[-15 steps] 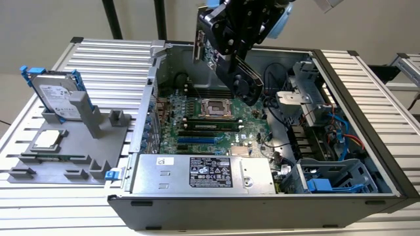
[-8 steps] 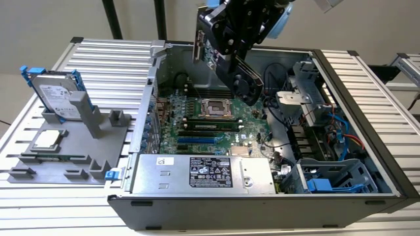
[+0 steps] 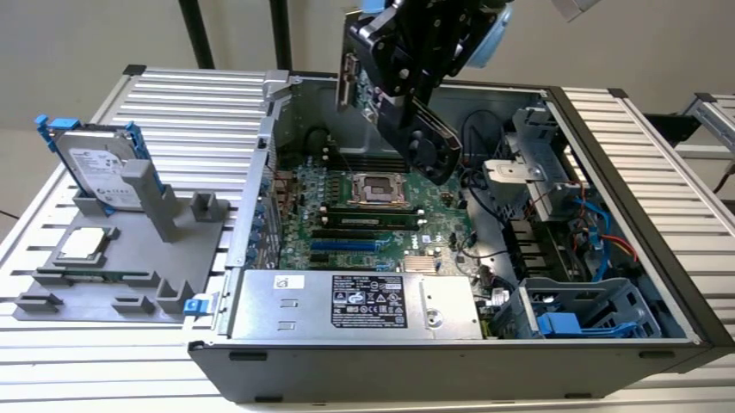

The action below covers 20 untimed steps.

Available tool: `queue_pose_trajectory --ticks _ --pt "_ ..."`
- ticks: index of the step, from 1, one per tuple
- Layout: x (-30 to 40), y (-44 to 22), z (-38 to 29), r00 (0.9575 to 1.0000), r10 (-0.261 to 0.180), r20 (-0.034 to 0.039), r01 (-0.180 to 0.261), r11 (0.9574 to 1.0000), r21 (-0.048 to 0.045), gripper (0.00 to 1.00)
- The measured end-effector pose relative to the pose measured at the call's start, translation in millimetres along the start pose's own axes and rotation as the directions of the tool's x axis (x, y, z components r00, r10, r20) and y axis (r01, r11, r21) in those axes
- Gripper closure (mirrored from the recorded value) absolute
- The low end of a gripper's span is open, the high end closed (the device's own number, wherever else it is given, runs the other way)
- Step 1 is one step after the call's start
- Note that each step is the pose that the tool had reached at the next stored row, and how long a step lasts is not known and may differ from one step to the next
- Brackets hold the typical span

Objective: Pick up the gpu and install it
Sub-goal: 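Insert the gpu into the slot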

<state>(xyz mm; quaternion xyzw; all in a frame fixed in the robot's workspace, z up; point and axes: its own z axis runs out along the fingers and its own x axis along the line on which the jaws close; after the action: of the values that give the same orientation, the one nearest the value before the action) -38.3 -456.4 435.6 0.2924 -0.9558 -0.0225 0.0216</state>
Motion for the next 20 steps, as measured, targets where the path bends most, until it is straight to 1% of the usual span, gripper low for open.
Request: queue_pose_trajectory --ticks 20 --pt "0.0 0.0 0.0 0.9985 -0.055 -0.0031 0.055 0.9985 0.0015 1.00"
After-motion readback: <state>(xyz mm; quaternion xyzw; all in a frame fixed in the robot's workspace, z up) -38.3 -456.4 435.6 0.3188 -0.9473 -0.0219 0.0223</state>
